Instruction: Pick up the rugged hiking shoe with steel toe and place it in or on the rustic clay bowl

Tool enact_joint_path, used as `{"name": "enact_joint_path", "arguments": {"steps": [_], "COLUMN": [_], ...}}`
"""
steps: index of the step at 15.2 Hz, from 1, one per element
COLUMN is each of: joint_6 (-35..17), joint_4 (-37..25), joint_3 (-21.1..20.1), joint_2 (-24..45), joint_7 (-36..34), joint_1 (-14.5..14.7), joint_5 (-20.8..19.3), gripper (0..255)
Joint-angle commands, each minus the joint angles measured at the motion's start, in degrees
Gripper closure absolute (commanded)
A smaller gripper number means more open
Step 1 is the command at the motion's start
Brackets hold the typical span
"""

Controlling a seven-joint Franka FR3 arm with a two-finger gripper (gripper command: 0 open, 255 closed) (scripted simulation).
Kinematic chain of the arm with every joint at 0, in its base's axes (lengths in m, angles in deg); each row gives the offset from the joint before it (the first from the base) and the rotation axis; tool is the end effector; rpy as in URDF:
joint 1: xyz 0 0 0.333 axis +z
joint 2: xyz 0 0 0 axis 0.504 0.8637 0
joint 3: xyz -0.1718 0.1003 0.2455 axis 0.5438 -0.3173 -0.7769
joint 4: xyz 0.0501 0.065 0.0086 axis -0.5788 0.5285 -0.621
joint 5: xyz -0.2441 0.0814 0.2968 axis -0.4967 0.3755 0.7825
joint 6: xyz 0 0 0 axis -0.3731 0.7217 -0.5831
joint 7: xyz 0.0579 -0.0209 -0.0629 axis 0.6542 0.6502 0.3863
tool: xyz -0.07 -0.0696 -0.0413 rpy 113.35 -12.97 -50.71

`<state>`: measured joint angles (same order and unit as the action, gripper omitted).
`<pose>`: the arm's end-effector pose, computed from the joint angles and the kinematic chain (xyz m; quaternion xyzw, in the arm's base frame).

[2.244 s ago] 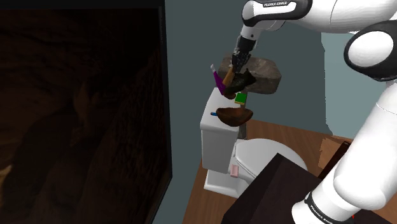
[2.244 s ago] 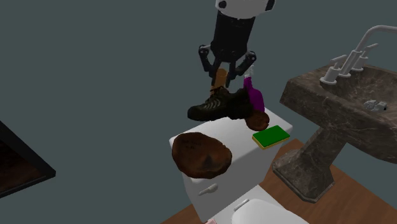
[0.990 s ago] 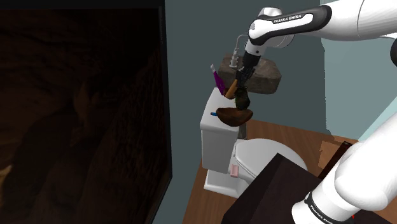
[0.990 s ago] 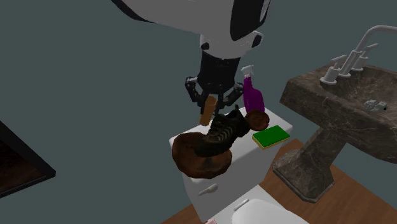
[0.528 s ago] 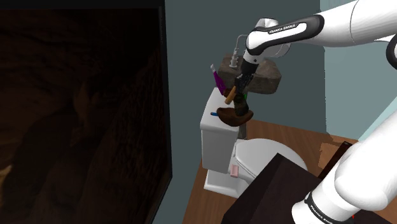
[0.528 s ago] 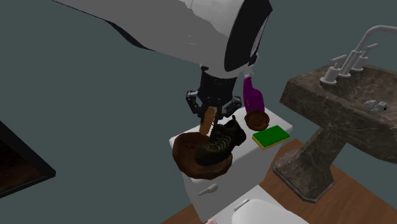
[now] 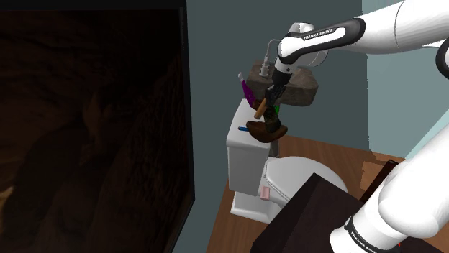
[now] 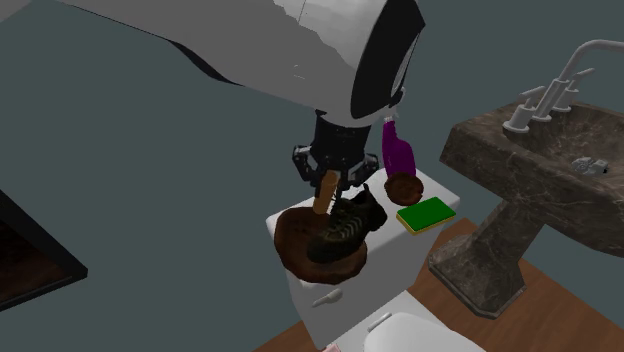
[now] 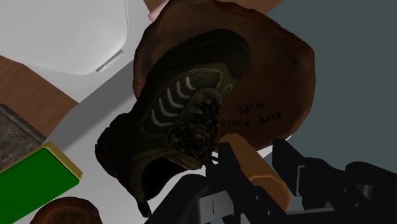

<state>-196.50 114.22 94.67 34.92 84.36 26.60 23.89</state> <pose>0.5162 -0.1612 0.4706 -0.9968 0.0153 -0.0604 0.0505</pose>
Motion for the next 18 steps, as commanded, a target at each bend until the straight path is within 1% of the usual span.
{"name": "enact_joint_path", "arguments": {"steps": [1,6,10,18], "joint_6": [0.0,0.0,7.0,7.0], "joint_4": [0.0,0.0,-4.9,-4.9], "joint_3": [0.0,0.0,0.2,0.2], "joint_2": [0.0,0.0,-2.2,-2.2], "joint_7": [0.0,0.0,-0.6,-0.6], "joint_1": [0.0,0.0,-0.3,-0.3], "joint_5": [0.0,0.0,-1.0,-1.0], "gripper": [0,0,0,0]}}
